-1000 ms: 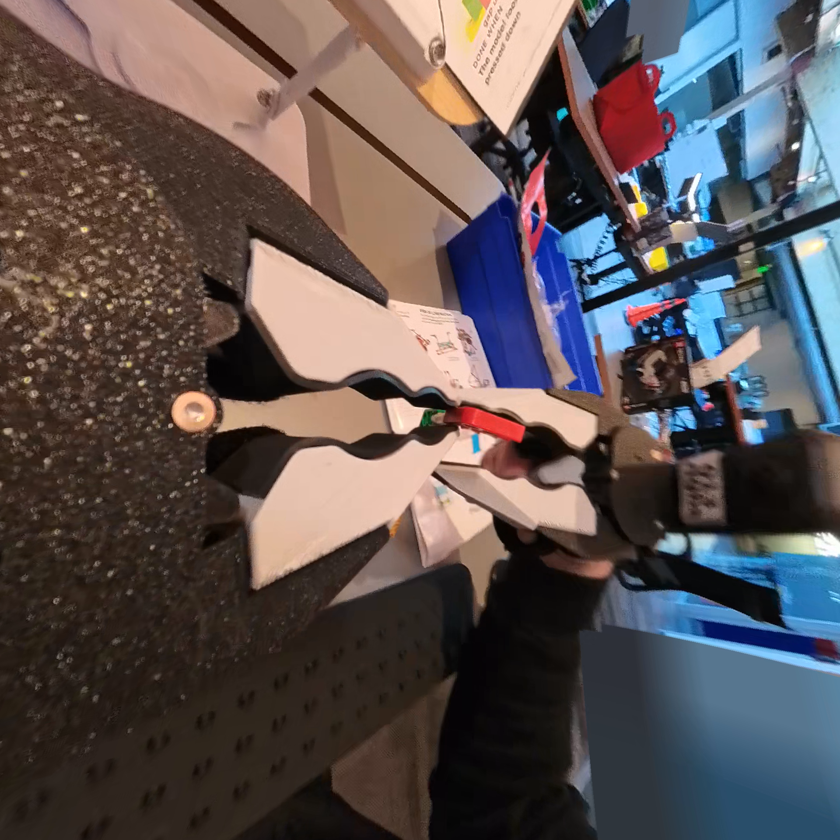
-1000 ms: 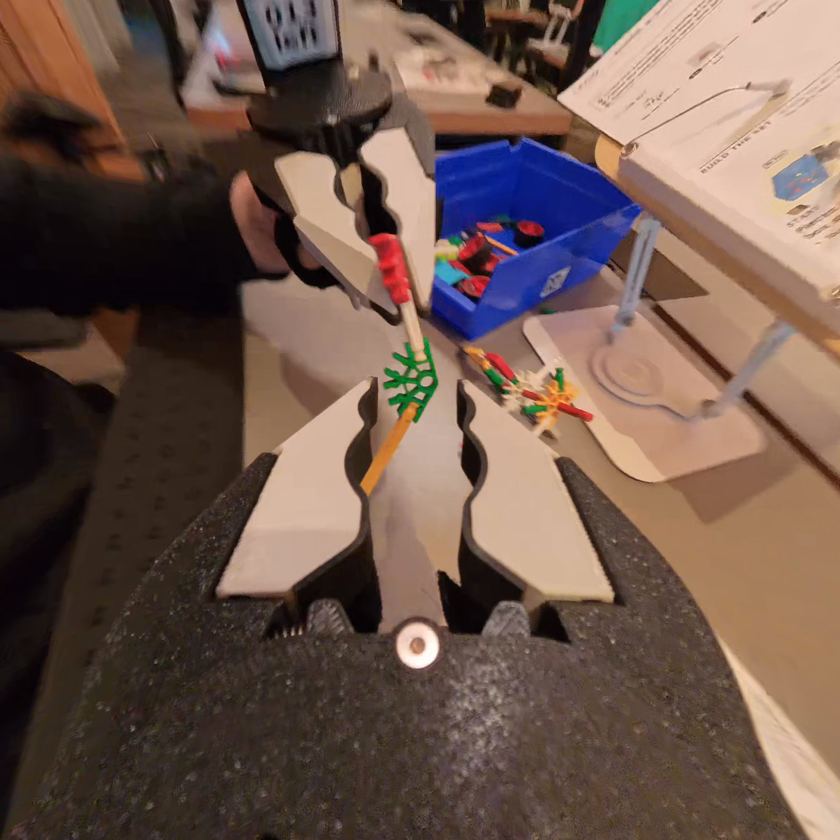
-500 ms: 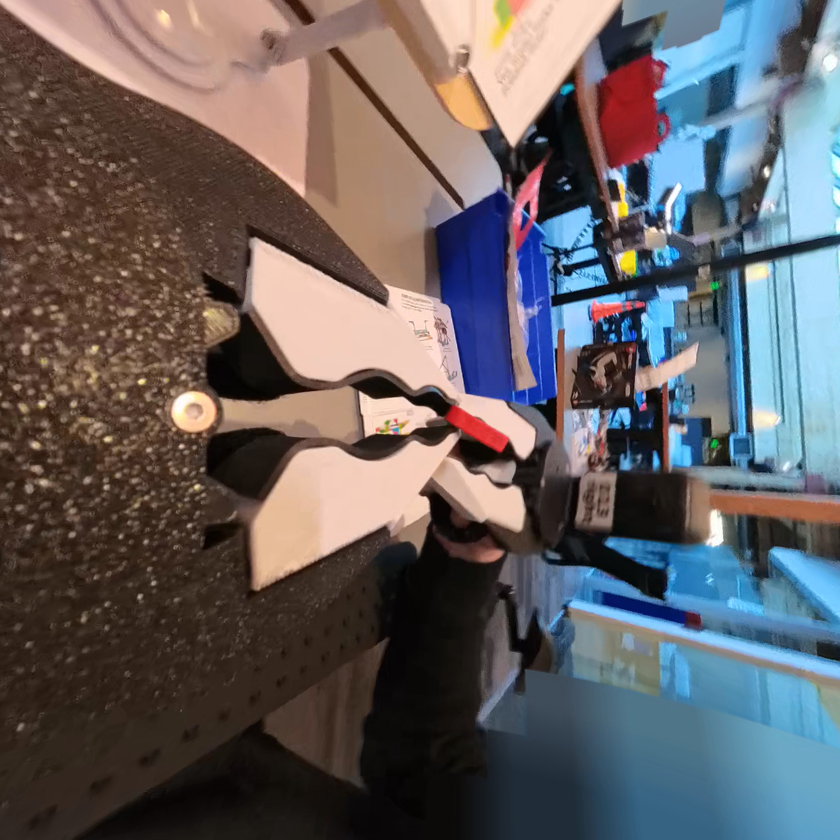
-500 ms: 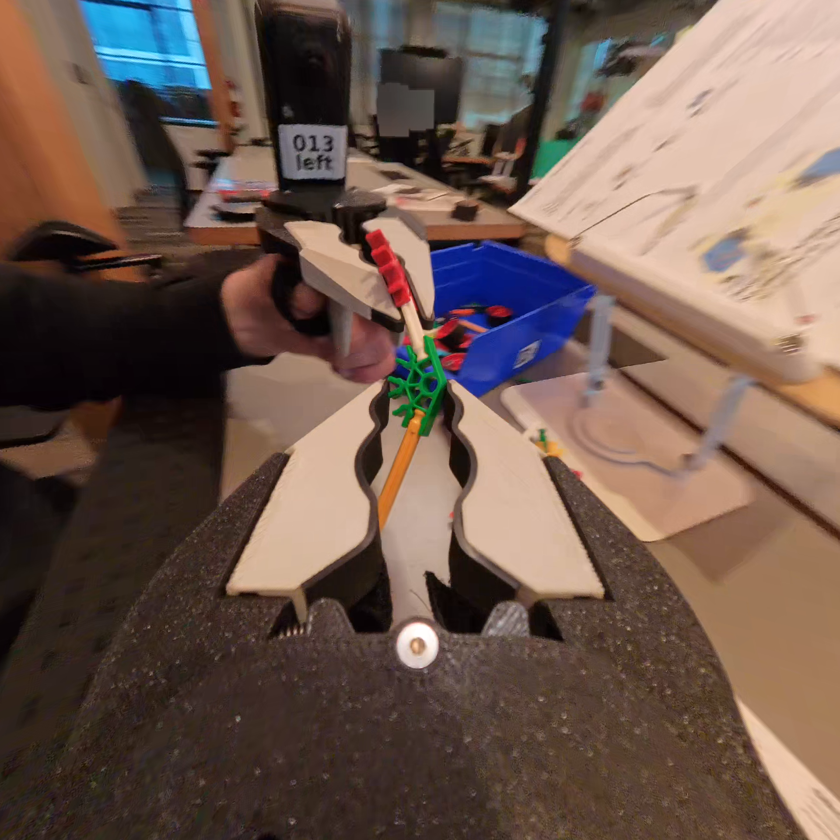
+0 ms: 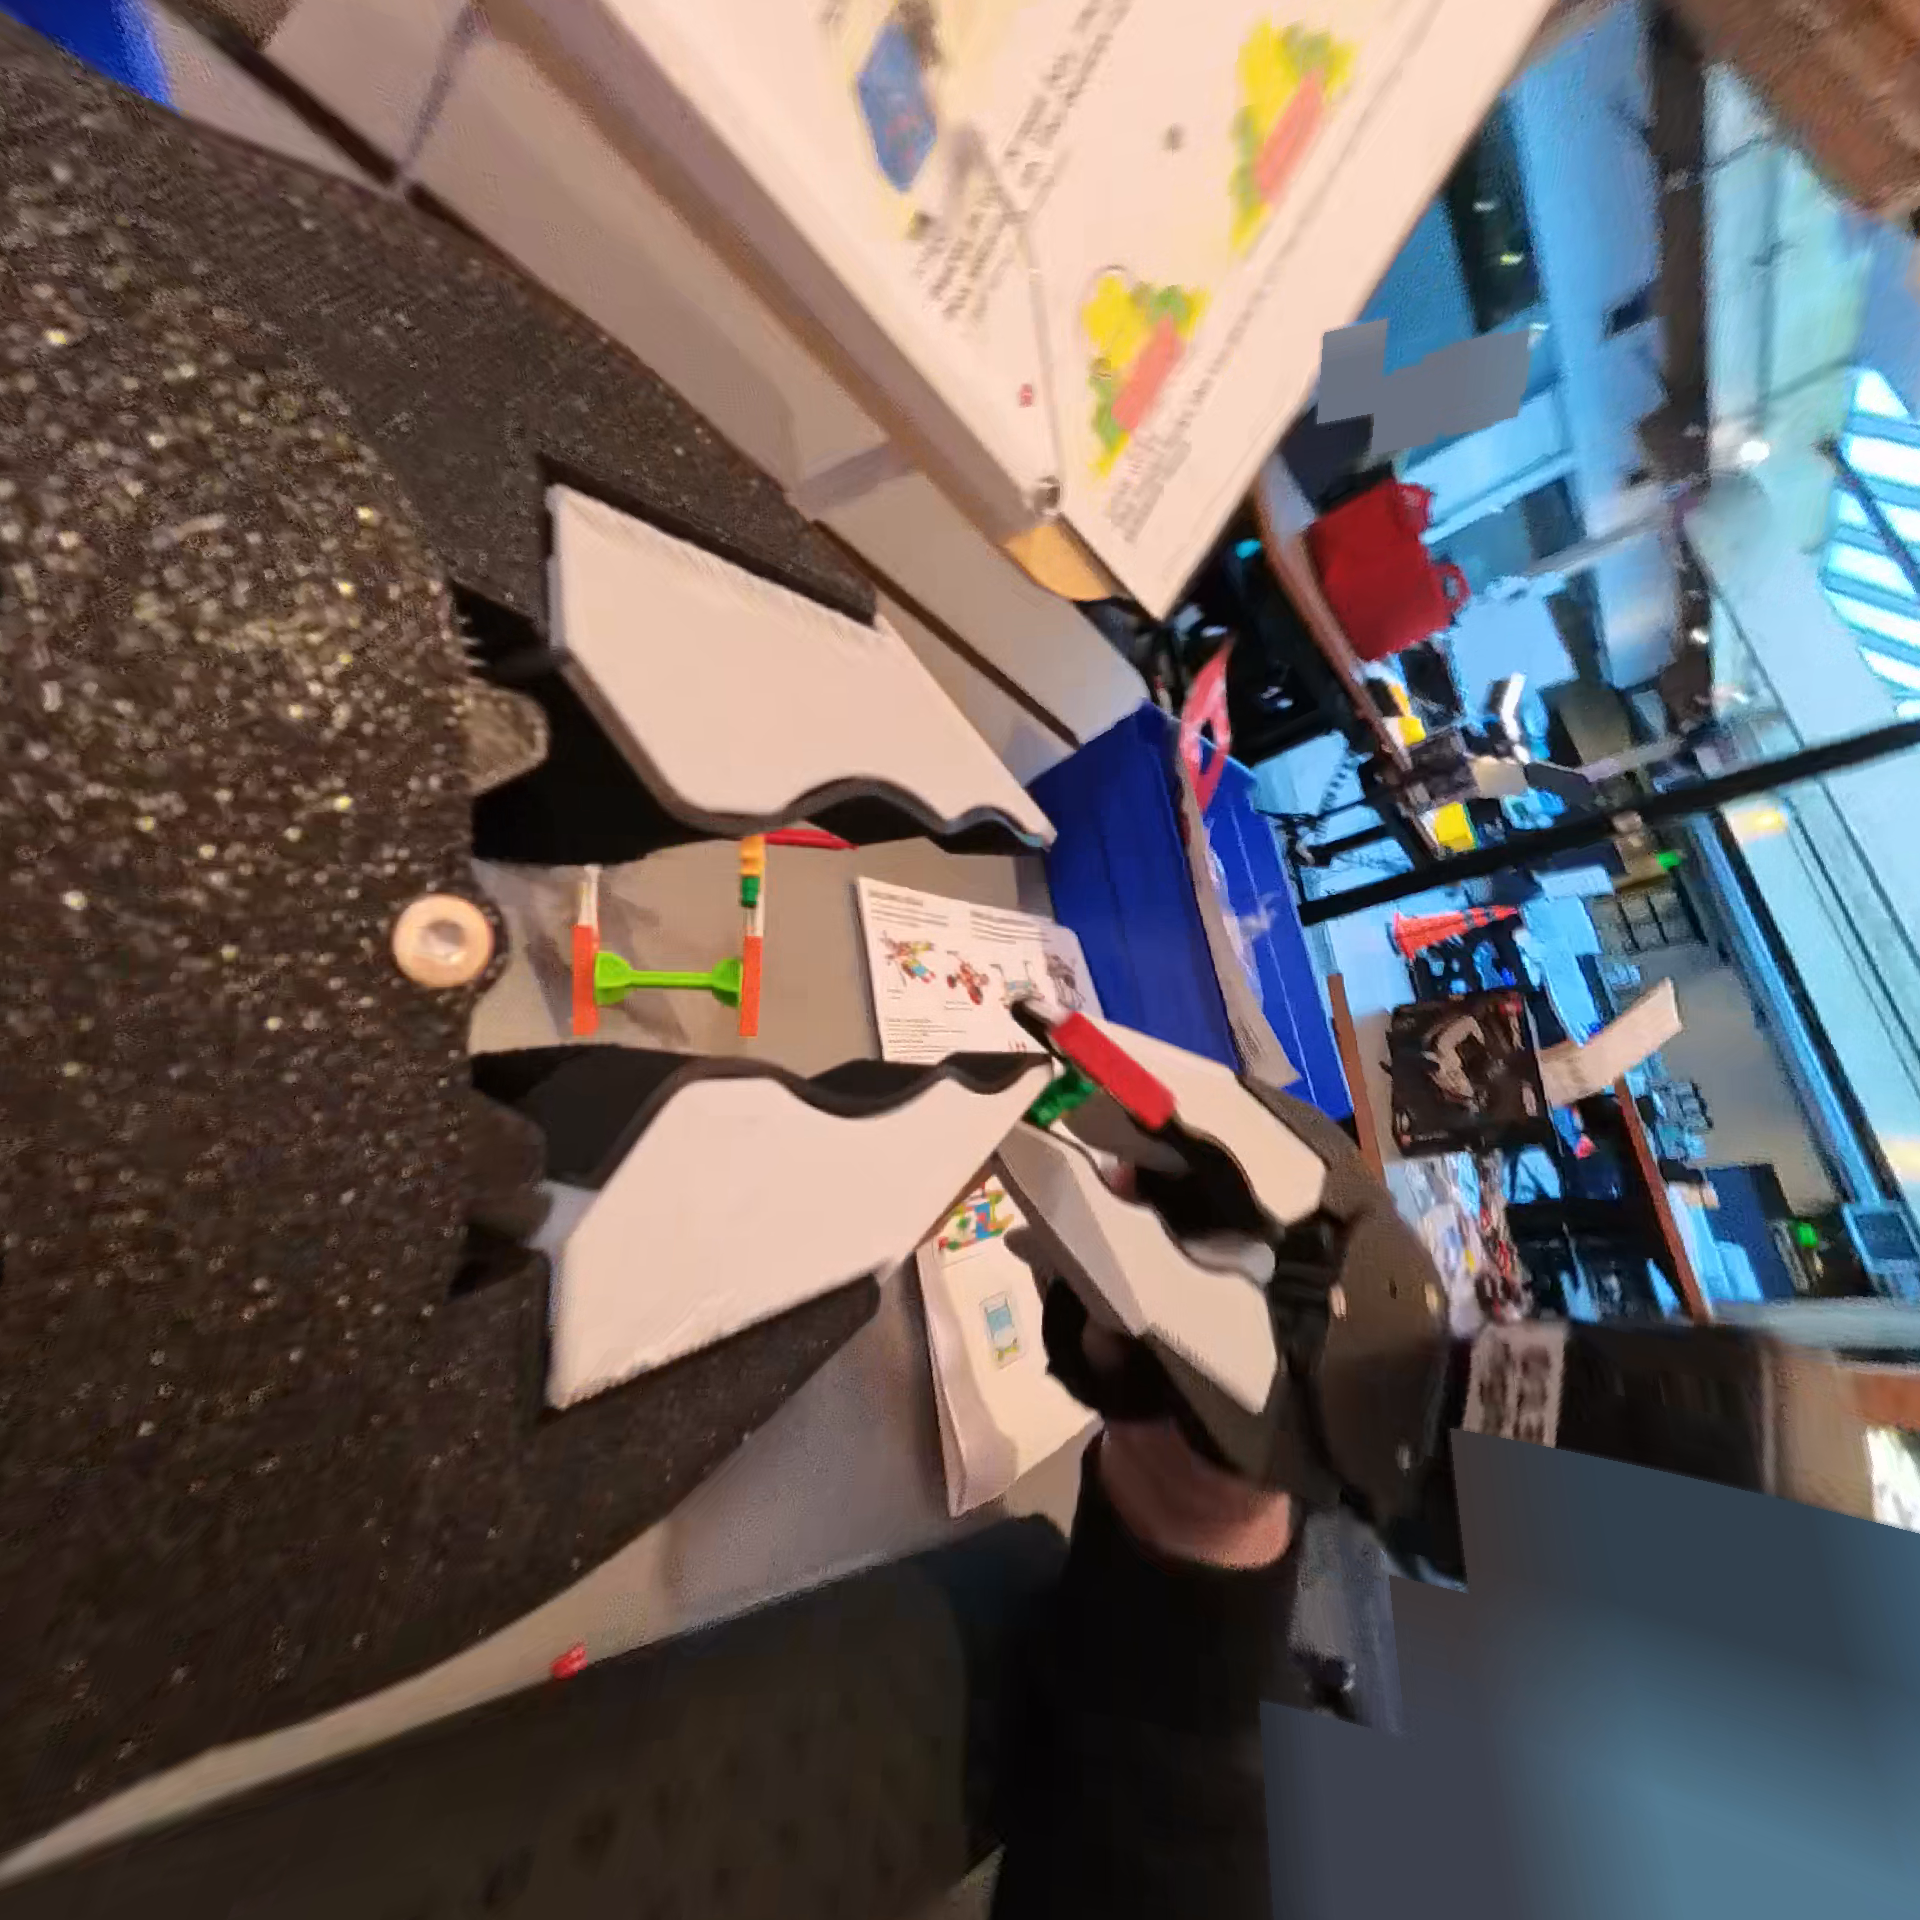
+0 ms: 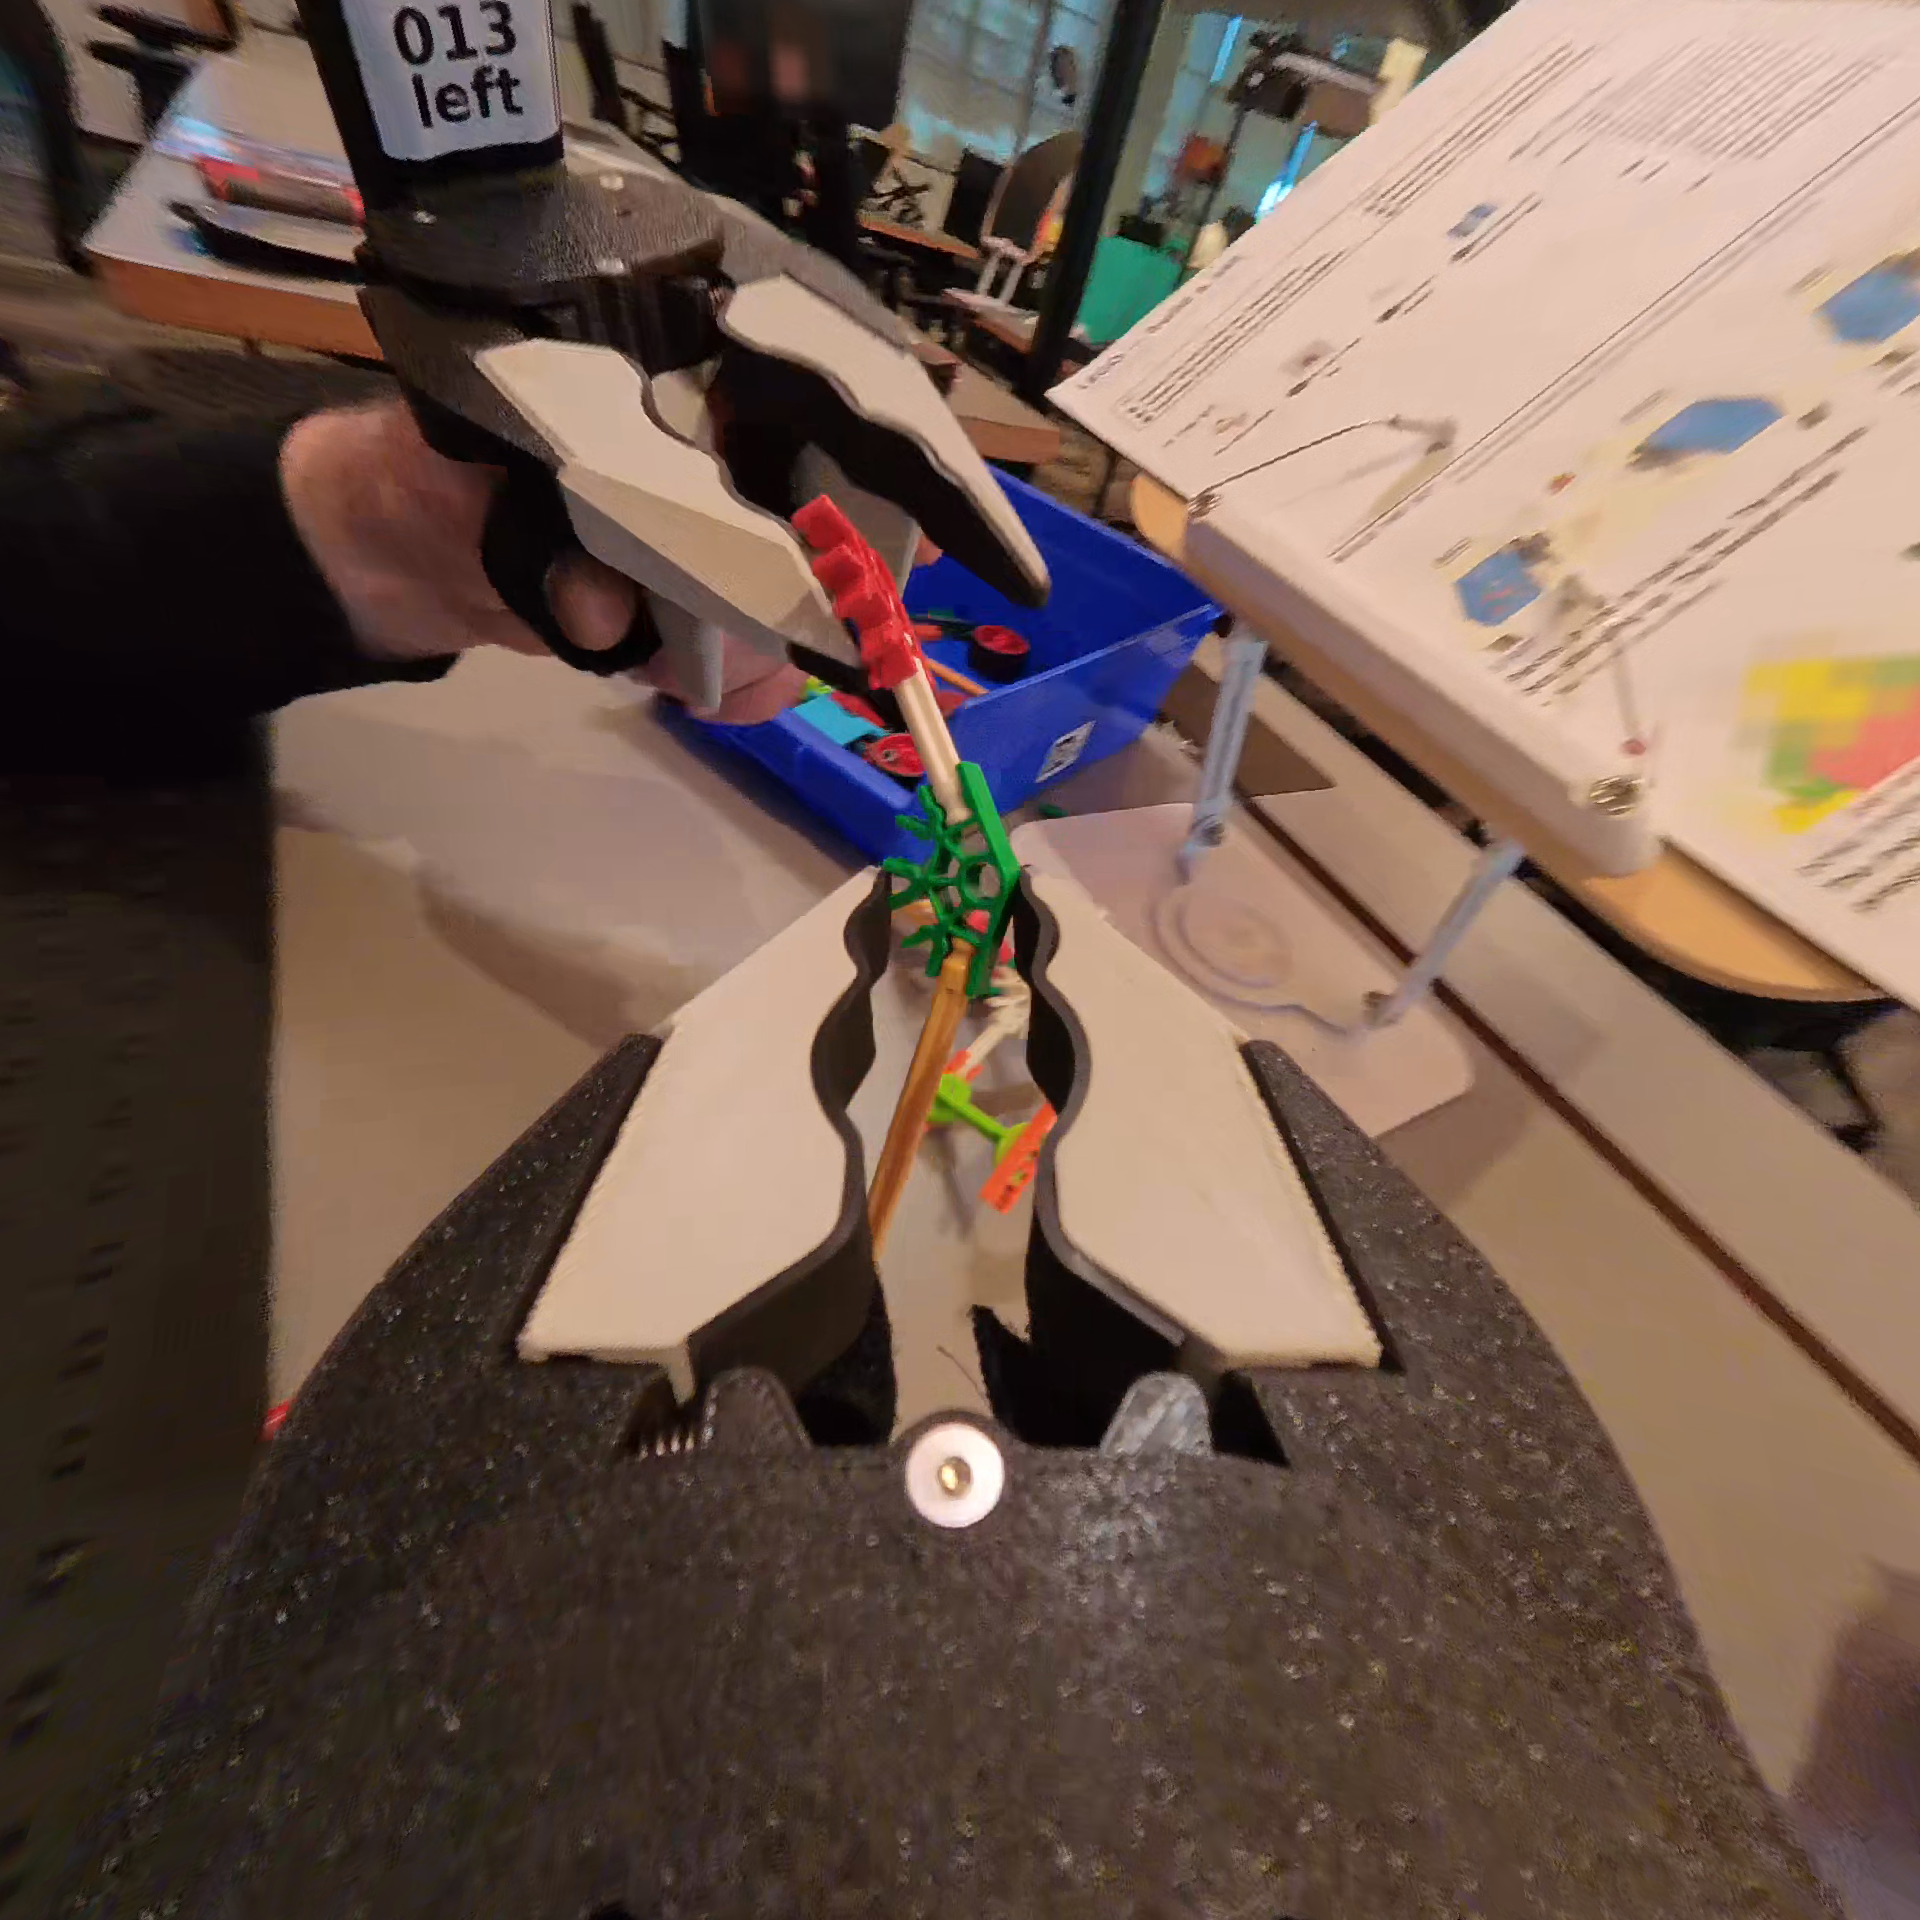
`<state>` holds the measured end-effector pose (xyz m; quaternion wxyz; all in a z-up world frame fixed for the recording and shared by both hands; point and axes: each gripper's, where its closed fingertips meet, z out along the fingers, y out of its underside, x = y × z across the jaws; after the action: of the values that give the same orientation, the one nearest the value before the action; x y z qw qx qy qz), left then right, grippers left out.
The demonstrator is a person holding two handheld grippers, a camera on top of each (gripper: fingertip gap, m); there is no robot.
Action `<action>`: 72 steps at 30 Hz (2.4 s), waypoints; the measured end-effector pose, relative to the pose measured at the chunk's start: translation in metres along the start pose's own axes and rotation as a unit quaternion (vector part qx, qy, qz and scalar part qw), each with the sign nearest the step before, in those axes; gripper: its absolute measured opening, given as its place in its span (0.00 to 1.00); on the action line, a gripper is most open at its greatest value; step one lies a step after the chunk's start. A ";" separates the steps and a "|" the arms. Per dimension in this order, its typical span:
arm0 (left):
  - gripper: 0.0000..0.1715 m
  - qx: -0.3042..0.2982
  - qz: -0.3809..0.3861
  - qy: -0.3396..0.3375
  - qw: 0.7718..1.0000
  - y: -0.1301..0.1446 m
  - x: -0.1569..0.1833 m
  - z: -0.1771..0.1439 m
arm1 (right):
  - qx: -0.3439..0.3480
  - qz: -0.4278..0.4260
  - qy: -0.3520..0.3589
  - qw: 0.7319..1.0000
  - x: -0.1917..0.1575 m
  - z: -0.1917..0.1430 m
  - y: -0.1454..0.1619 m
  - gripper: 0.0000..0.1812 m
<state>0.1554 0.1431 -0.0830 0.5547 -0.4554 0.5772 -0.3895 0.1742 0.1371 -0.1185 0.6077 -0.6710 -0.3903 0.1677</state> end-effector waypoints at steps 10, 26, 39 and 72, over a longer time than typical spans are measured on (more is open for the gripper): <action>0.04 -0.015 0.068 0.074 0.995 -0.001 0.032 -0.004 | 0.000 0.049 -0.097 0.994 -0.022 -0.002 0.007 0.12; 0.03 0.007 0.037 0.112 0.993 -0.016 0.040 -0.011 | 0.061 0.065 -0.125 0.988 -0.030 -0.004 -0.015 0.02; 0.03 -0.020 0.103 -0.119 0.987 -0.007 -0.009 0.009 | -0.019 0.008 0.108 0.994 0.012 0.019 -0.007 0.01; 0.16 -0.106 0.060 0.046 0.992 0.012 0.024 -0.015 | -0.005 0.074 -0.117 0.990 -0.043 0.027 -0.005 0.02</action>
<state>0.1397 0.1229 -0.0996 0.4991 -0.4575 0.6663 -0.3124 0.1263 0.1245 -0.1300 0.5405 -0.6768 -0.4087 0.2878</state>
